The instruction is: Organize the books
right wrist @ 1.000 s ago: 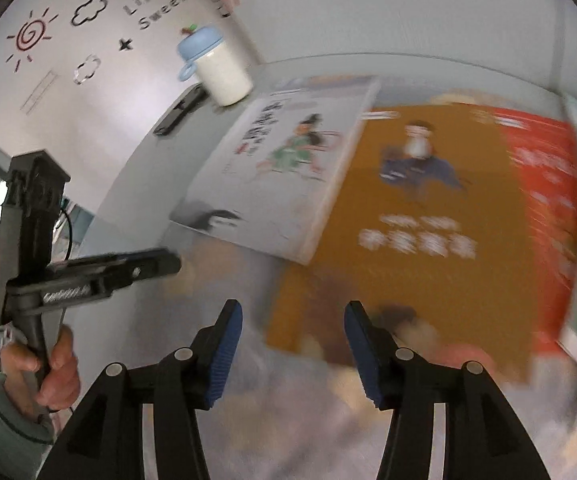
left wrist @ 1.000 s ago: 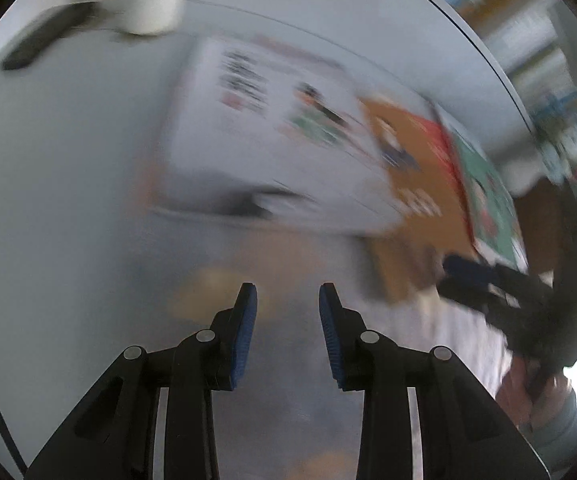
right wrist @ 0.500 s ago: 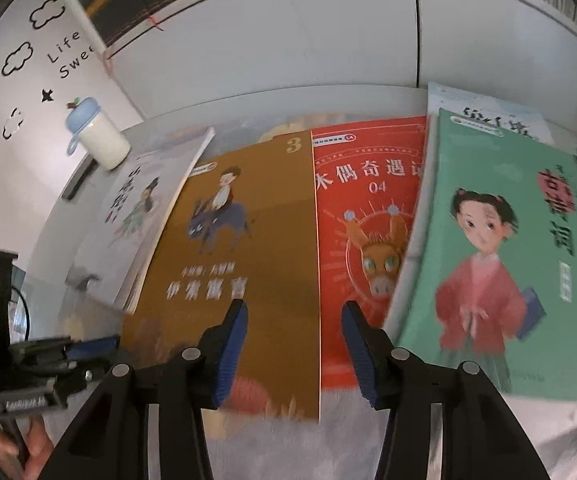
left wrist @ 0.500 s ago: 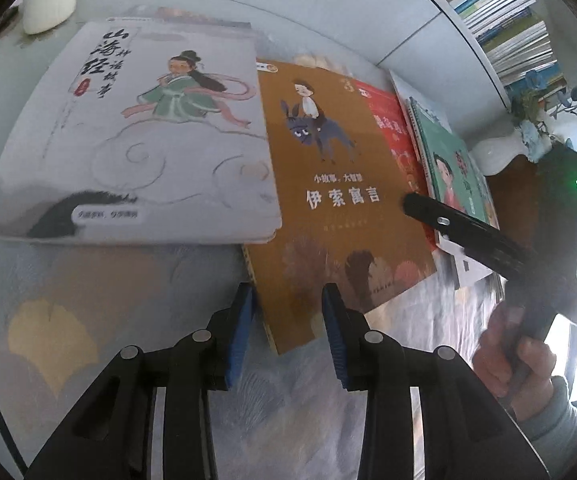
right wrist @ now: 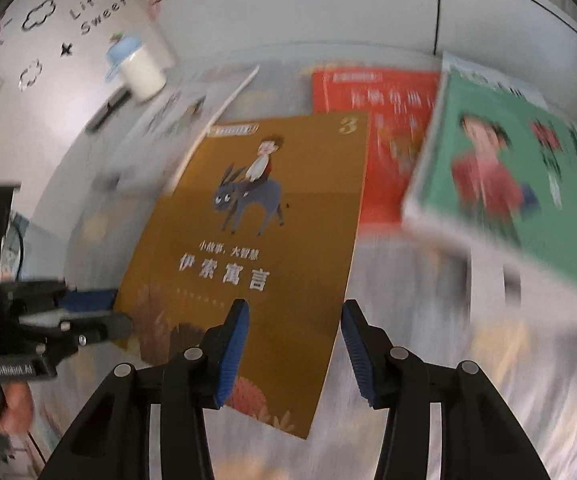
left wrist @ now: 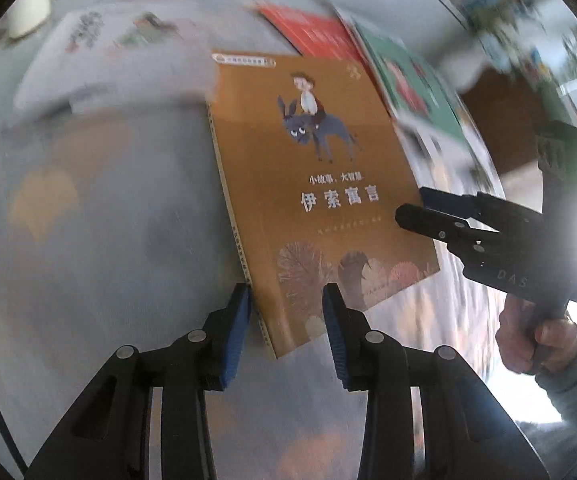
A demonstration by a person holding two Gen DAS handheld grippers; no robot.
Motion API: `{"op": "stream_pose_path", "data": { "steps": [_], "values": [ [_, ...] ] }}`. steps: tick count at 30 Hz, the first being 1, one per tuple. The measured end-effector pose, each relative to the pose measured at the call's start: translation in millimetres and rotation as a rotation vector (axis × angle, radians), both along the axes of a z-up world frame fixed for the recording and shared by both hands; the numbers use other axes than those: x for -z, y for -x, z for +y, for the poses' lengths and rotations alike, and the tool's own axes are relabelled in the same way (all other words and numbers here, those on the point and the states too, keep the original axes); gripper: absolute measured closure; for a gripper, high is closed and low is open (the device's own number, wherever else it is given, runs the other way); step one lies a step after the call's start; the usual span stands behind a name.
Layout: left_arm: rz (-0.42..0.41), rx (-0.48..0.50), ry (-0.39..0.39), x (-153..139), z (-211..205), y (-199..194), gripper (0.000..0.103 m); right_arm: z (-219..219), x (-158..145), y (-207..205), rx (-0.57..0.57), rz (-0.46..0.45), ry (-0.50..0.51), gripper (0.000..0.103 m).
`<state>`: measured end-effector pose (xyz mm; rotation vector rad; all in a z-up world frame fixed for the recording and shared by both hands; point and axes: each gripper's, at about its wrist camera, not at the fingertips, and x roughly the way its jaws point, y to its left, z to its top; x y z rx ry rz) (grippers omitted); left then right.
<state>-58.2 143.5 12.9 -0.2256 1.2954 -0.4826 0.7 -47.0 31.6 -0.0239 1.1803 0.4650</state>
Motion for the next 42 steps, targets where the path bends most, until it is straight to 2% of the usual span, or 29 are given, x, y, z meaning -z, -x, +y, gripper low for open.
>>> {"op": "stream_pose_path", "data": {
  "steps": [3,4,7,12,15,18,21,24,26,28,31,32,33,34,37,38,39,40,42],
  "values": [
    [0.018,0.113,-0.013,4,-23,31,0.070,-16,6,45,0.041,0.025,0.024,0.056],
    [0.022,0.172,-0.020,4,-36,43,0.070,-23,7,55,0.056,0.034,0.022,0.056],
    [0.034,0.271,-0.020,5,-65,62,0.070,-50,8,90,0.127,0.074,0.003,0.056],
    [0.010,0.306,0.051,8,-112,63,0.070,-99,7,136,0.255,0.062,0.031,0.056],
    [0.026,0.324,0.071,12,-137,58,0.070,-131,6,143,0.346,0.052,0.034,0.056],
    [0.002,0.305,0.025,6,-143,61,0.070,-157,5,147,0.407,0.055,-0.038,0.056],
    [-0.012,0.254,-0.042,4,-134,62,0.070,-166,4,155,0.424,0.037,-0.045,0.056],
    [0.003,0.161,-0.035,7,-125,66,0.070,-165,9,162,0.408,0.048,-0.061,0.056],
    [-0.003,0.115,-0.041,9,-125,69,0.070,-161,19,174,0.412,0.080,-0.107,0.056],
    [-0.014,0.114,-0.057,8,-128,71,0.070,-154,19,186,0.405,0.039,-0.114,0.058],
    [0.001,0.074,-0.011,8,-128,73,0.070,-146,18,193,0.376,0.007,-0.085,0.061],
    [0.012,0.050,0.027,7,-125,72,0.070,-147,19,194,0.375,0.000,-0.089,0.061],
    [0.019,0.029,0.084,4,-118,73,0.070,-149,20,195,0.375,-0.004,-0.096,0.061],
    [0.011,-0.001,0.186,-4,-108,76,0.070,-151,20,195,0.375,-0.005,-0.098,0.061],
    [-0.005,-0.035,0.405,-21,-91,84,0.070,-162,21,195,0.375,0.010,-0.153,0.061],
    [-0.009,-0.036,0.425,-23,-90,85,0.070,-166,22,196,0.378,0.022,-0.180,0.061],
    [-0.015,-0.037,0.407,-22,-94,84,0.070,-168,23,196,0.381,0.027,-0.196,0.061],
    [-0.017,-0.037,0.371,-18,-98,83,0.070,-169,24,196,0.382,0.029,-0.203,0.061],
    [-0.001,-0.029,0.294,-4,-109,81,0.078,-166,23,196,0.372,0.022,-0.186,0.061]
  ]
}}
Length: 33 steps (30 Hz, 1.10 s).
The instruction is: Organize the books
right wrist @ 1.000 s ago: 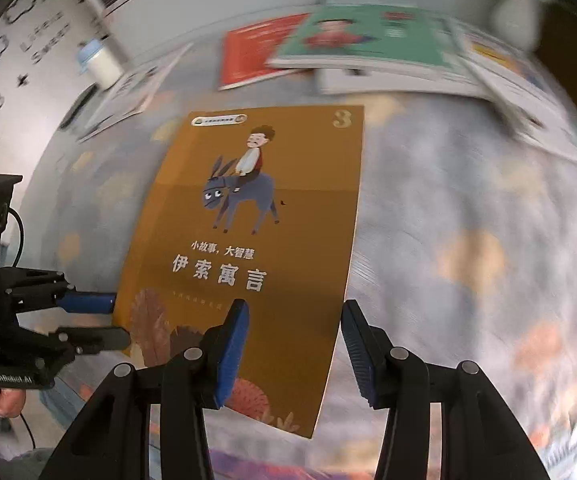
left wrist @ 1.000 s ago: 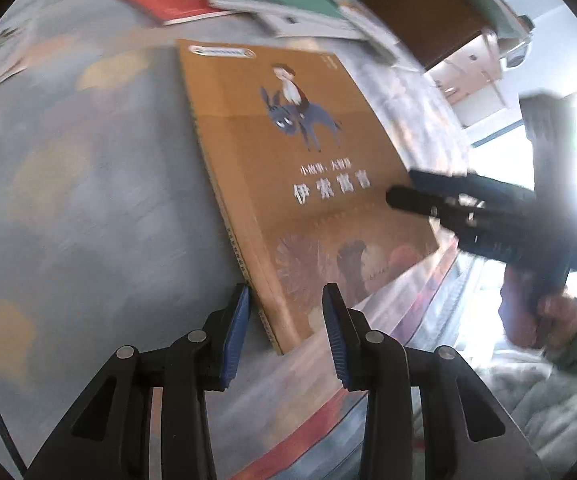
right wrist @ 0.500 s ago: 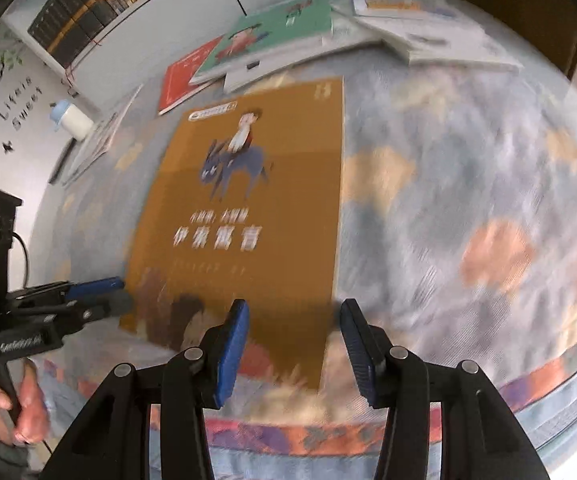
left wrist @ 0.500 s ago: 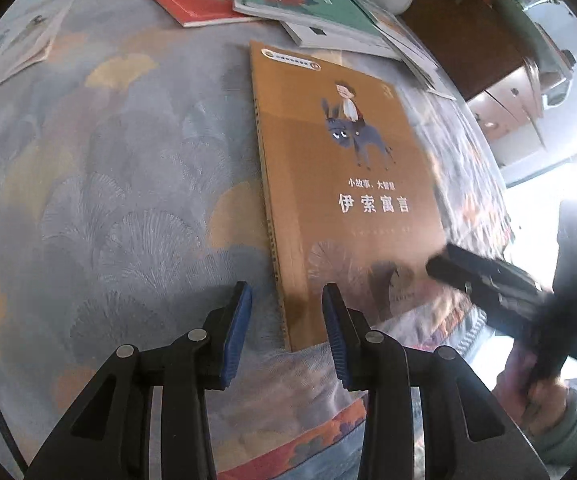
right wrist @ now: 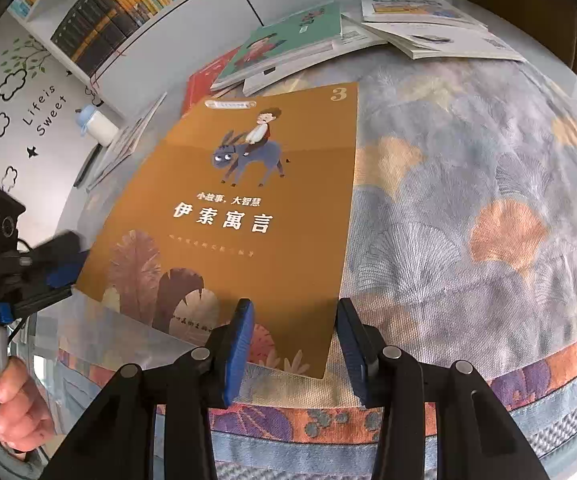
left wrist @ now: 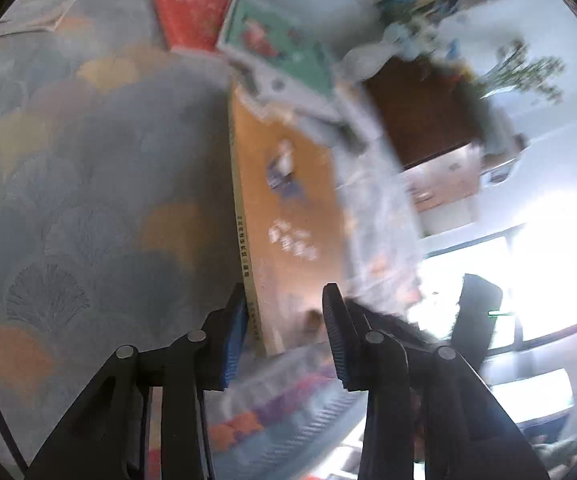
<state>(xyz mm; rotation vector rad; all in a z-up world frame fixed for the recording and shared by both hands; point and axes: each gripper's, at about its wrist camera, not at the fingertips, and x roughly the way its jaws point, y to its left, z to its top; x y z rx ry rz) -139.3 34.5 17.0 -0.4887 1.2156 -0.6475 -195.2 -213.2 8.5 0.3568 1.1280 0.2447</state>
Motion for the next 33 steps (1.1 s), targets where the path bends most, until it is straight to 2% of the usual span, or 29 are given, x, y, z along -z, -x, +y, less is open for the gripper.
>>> {"op": "stream_pose_path", "data": {
  "steps": [1,3,4,6,8,9,12,15,18,21,23,25,27,28,30,33],
  "values": [
    [0.011,0.006,-0.021,7,-4,1,0.084,2,-1,0,-0.006,-0.002,0.012,0.060],
    [0.019,0.004,-0.036,15,-10,2,0.085,6,-1,0,-0.019,-0.007,0.034,0.060],
    [0.019,-0.002,-0.033,15,-10,3,0.090,6,-1,1,-0.021,-0.007,0.037,0.060],
    [0.031,-0.022,0.012,13,-10,3,0.091,4,-1,0,-0.018,-0.003,0.022,0.060],
    [0.056,-0.036,0.110,8,-5,-1,0.091,-3,-1,-3,-0.009,0.022,-0.017,0.060],
    [0.066,-0.041,0.144,6,-3,-2,0.091,-10,-1,-3,0.005,0.049,-0.067,0.059],
    [0.078,-0.035,0.226,-6,-3,-8,0.091,-34,4,1,0.068,0.099,-0.255,0.046],
    [0.097,-0.036,0.286,-12,-3,-12,0.091,-58,16,8,0.146,0.127,-0.501,0.044],
    [0.115,-0.039,0.309,-11,-2,-12,0.090,-67,33,8,0.200,0.155,-0.692,0.044],
    [0.159,-0.048,0.348,-4,1,-14,0.090,-62,44,1,0.214,0.167,-0.790,0.044],
    [0.173,-0.045,0.334,0,5,-14,0.091,-55,48,-6,0.215,0.167,-0.825,0.047],
    [0.166,-0.042,0.274,2,4,-15,0.091,-47,47,-12,0.218,0.165,-0.812,0.060],
    [0.157,-0.027,0.184,4,2,-17,0.091,-43,41,-15,0.212,0.151,-0.738,0.068],
    [0.148,-0.014,0.140,4,0,-17,0.091,-41,33,-17,0.191,0.133,-0.675,0.073],
    [0.101,0.038,0.015,1,-10,-16,0.089,-31,16,-20,0.139,0.095,-0.532,0.074],
    [0.049,0.096,-0.071,-4,-20,-14,0.089,-8,-9,-24,0.031,0.031,-0.292,0.074]
  ]
}}
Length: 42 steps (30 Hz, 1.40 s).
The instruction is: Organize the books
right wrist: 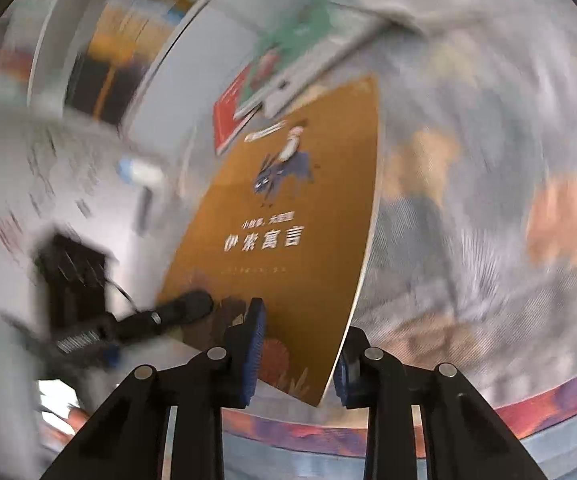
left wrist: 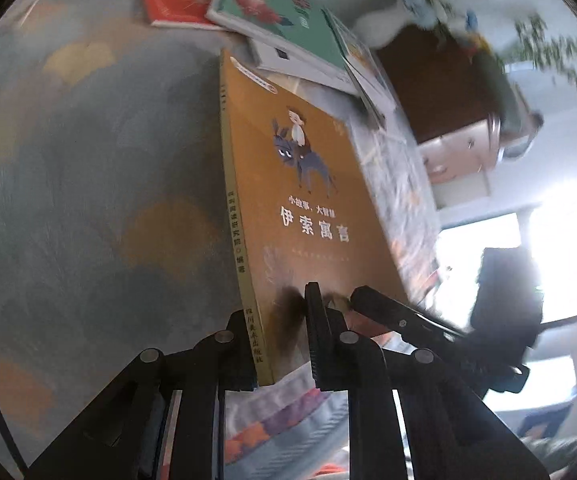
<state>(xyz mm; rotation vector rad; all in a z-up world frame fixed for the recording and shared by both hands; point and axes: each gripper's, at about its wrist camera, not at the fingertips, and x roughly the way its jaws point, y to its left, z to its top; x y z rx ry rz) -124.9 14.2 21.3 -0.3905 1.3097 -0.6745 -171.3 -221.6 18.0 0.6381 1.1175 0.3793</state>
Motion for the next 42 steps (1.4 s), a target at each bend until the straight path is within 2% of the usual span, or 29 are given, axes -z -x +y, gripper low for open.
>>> {"op": "stream_pose_path", "data": {
  "steps": [3,6,10,12,14,21,24,29,34,36,39,42],
  "values": [
    [-0.026,0.047,-0.038,-2,-3,-1,0.088,26,-19,0,-0.110,-0.080,0.206,0.075],
    [-0.056,0.068,-0.059,-9,-4,-4,0.088,40,-28,0,-0.160,-0.121,0.295,0.075],
    [-0.163,0.104,-0.130,-30,-10,-1,0.086,64,-49,0,-0.227,-0.217,0.442,0.075],
    [-0.182,0.104,-0.122,-35,-2,-3,0.084,72,-57,5,-0.262,-0.279,0.530,0.075],
    [-0.191,0.097,-0.088,-43,8,-4,0.084,81,-66,7,-0.282,-0.322,0.578,0.075],
    [-0.260,0.016,-0.022,-80,65,-14,0.084,115,-108,0,-0.322,-0.447,0.621,0.075],
    [-0.310,-0.037,-0.041,-98,95,-27,0.084,141,-125,-18,-0.348,-0.504,0.618,0.075],
    [-0.377,-0.158,-0.092,-118,158,-63,0.084,193,-145,-78,-0.394,-0.584,0.552,0.075],
    [-0.363,-0.264,-0.107,-106,211,-99,0.084,253,-145,-135,-0.457,-0.614,0.518,0.075],
    [-0.348,-0.285,-0.135,-93,226,-116,0.083,275,-136,-156,-0.475,-0.610,0.525,0.074],
    [-0.334,-0.299,-0.206,-75,238,-136,0.083,312,-115,-182,-0.518,-0.617,0.587,0.074],
    [-0.292,-0.321,-0.181,-52,253,-158,0.083,330,-94,-207,-0.538,-0.582,0.583,0.074]
  ]
}}
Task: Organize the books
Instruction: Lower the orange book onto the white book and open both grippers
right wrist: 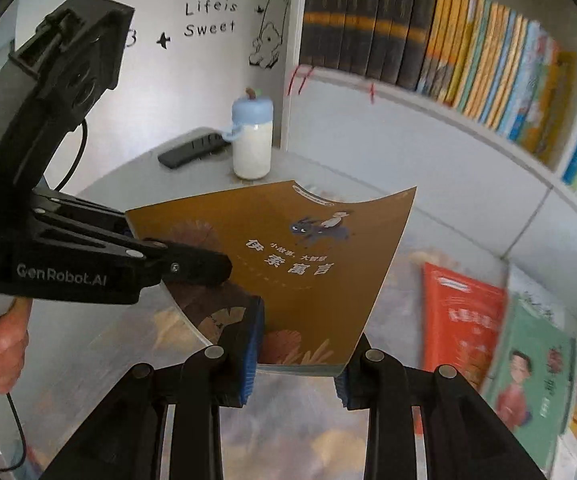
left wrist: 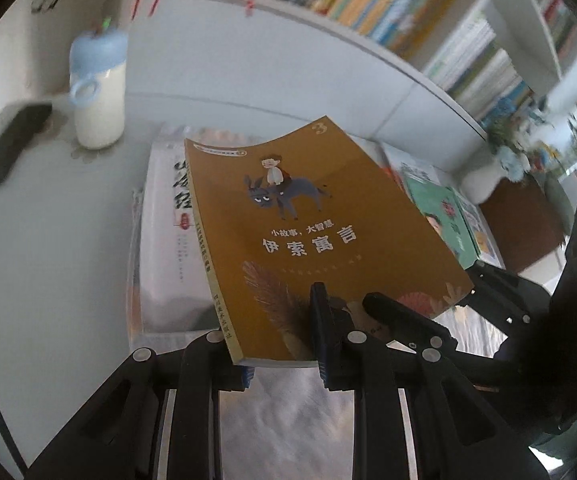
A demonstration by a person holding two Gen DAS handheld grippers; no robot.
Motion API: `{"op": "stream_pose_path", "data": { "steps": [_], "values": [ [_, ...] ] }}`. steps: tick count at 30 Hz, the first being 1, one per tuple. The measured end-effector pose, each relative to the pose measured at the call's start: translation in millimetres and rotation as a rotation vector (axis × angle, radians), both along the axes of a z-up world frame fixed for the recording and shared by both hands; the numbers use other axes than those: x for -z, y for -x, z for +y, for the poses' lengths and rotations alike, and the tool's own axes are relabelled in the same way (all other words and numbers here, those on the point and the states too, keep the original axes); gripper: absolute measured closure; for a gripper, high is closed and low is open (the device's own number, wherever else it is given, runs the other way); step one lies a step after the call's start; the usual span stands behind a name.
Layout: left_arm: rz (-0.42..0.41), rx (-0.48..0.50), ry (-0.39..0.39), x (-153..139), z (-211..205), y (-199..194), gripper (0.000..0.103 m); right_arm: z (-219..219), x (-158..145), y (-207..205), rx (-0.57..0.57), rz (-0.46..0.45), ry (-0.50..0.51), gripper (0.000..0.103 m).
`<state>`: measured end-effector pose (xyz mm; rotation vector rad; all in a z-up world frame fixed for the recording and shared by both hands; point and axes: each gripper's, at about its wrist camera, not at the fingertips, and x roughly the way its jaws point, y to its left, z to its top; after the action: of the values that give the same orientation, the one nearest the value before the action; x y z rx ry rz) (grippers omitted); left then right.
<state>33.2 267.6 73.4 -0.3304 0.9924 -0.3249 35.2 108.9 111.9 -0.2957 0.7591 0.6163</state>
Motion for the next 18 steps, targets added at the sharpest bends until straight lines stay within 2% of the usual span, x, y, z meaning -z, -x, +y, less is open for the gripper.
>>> {"op": "stream_pose_path", "data": {
  "steps": [3,7,10,14,18],
  "values": [
    [0.025,-0.012,0.024,19,10,-16,0.082,12,20,-26,0.001,0.039,0.007,0.074],
    [0.037,-0.027,0.036,29,15,-25,0.082,19,34,-40,0.001,0.042,0.029,0.074],
    [0.072,-0.037,0.063,41,19,-27,0.082,21,43,-52,0.005,0.082,0.014,0.074],
    [0.097,-0.050,0.048,54,22,-24,0.082,24,58,-60,0.004,0.137,0.004,0.073],
    [0.112,-0.123,0.128,61,41,-23,0.082,27,70,-63,0.012,0.191,0.009,0.072]
  ]
}}
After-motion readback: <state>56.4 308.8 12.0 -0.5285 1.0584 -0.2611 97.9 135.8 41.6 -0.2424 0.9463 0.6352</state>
